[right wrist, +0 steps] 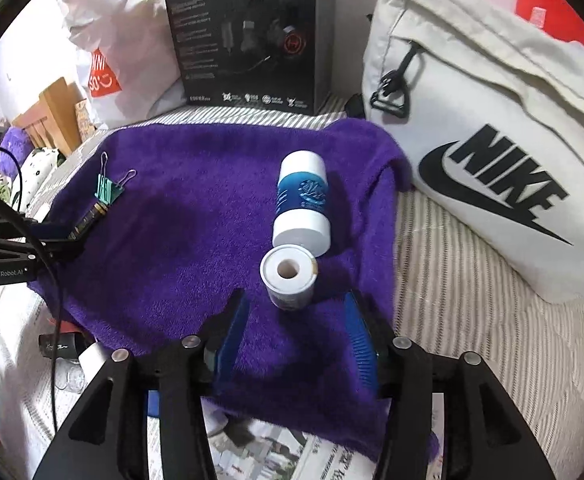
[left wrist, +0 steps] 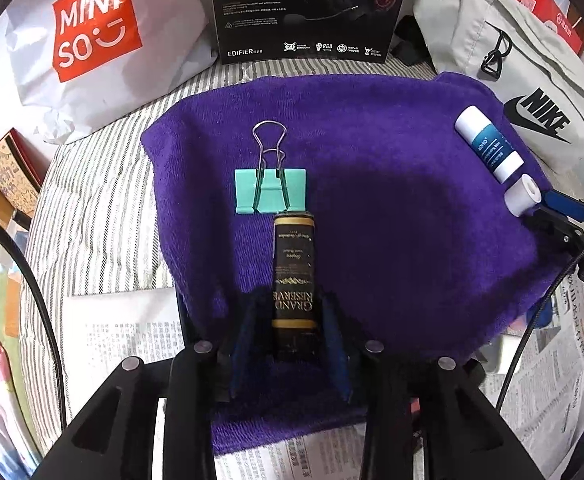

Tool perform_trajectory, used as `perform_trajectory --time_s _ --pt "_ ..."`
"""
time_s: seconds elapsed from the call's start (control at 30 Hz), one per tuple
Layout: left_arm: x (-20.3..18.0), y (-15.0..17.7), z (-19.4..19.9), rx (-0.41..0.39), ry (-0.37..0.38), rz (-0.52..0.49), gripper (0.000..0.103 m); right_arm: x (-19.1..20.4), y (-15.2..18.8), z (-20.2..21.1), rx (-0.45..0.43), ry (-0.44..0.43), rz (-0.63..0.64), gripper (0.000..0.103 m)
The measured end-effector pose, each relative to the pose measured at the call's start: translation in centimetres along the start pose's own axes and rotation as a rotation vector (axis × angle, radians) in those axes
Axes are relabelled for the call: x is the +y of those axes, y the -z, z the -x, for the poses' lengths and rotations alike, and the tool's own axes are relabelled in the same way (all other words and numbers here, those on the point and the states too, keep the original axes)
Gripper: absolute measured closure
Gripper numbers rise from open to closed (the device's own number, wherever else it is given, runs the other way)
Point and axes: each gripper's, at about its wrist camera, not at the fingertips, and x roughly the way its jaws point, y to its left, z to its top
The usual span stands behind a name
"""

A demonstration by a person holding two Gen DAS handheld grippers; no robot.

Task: Organize rigid objects
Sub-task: 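Lower the tube beside the clip with the left gripper while the right sets the tape beside the bottle, then open the left gripper to release the tube and lift both grippers away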

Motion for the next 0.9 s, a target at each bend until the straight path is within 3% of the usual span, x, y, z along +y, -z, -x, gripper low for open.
perform_trajectory --time_s 0.07,0.23,0.53,0.77,0.9 --pt "-0.1 0.3 0.7 -0.019 0.004 0.002 0.069 -0.1 0.2 0.7 -0.007 0.0 -0.008 0.051" --pt "-0.7 2.0 3.3 -0.078 -0.008 -0.019 0.047 0.0 1.4 3.4 -0.029 -0.007 -0.026 0.051" --pt "-1.9 7.3 7.0 -0.161 0.046 -0.065 0.047 2.0 4.9 7.0 -0.056 -0.029 -0.031 0.045" --pt "-5.1 9.7 6.1 -0.157 0.03 -0.199 0.047 3.1 7.9 6.8 -0.006 -0.04 -0.058 0.045" --pt "-6.1 9.8 5.2 -0.142 0.069 -0.251 0.047 3.3 9.4 7.0 0.017 -0.033 -0.07 0.045"
